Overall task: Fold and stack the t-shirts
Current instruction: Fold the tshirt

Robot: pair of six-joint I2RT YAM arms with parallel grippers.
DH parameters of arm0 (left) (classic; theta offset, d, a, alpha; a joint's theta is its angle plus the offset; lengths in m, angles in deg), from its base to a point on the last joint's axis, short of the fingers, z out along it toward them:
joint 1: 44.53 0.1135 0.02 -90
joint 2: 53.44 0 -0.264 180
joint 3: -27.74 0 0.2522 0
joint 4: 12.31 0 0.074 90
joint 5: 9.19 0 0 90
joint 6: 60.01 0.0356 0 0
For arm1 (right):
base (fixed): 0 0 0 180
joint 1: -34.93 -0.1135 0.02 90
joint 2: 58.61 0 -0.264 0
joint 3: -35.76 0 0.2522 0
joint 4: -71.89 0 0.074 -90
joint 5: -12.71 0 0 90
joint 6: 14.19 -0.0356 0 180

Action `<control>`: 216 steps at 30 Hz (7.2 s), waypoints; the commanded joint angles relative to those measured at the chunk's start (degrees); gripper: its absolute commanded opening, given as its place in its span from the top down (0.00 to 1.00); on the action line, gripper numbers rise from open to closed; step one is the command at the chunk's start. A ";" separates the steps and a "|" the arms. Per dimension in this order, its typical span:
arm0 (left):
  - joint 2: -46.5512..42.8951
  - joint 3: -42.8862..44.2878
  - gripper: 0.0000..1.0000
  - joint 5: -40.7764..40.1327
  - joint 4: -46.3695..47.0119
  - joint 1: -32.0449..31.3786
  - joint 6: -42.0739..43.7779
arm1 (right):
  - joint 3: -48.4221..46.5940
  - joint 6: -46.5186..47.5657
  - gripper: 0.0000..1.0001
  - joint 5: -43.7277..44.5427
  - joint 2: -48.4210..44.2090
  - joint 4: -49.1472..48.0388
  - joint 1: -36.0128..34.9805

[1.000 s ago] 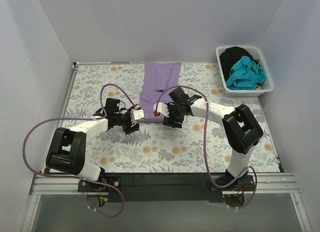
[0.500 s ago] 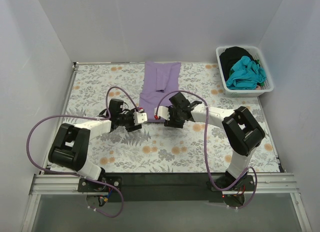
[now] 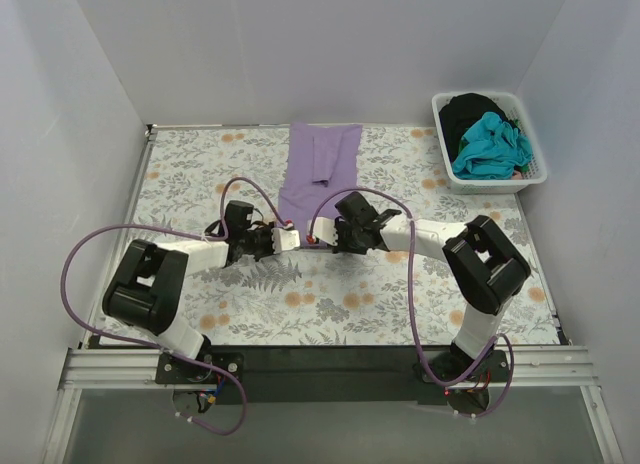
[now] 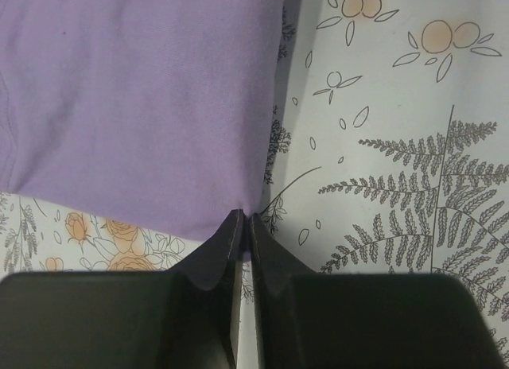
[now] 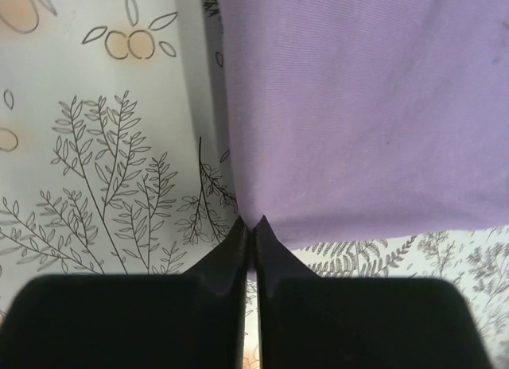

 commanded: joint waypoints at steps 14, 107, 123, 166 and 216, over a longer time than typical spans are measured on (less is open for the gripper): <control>-14.27 14.13 1.00 1.02 -24.13 -0.93 -9.29 | -11.86 -1.43 0.99 -4.52 -11.16 14.62 2.46; 19.91 33.91 0.96 -0.57 -33.54 5.23 -21.86 | -23.56 -13.12 0.90 -28.17 11.17 32.29 11.43; 12.62 37.07 0.53 9.01 -36.71 6.28 -18.96 | -28.99 -13.91 0.34 -29.04 5.98 32.64 14.15; 17.54 32.33 0.47 11.39 -25.99 -3.12 -20.19 | -40.08 -30.61 0.71 -53.38 24.36 26.84 15.91; 20.18 38.13 0.70 9.02 -23.97 0.83 -25.44 | -44.81 -28.15 0.52 -30.73 23.39 27.36 21.26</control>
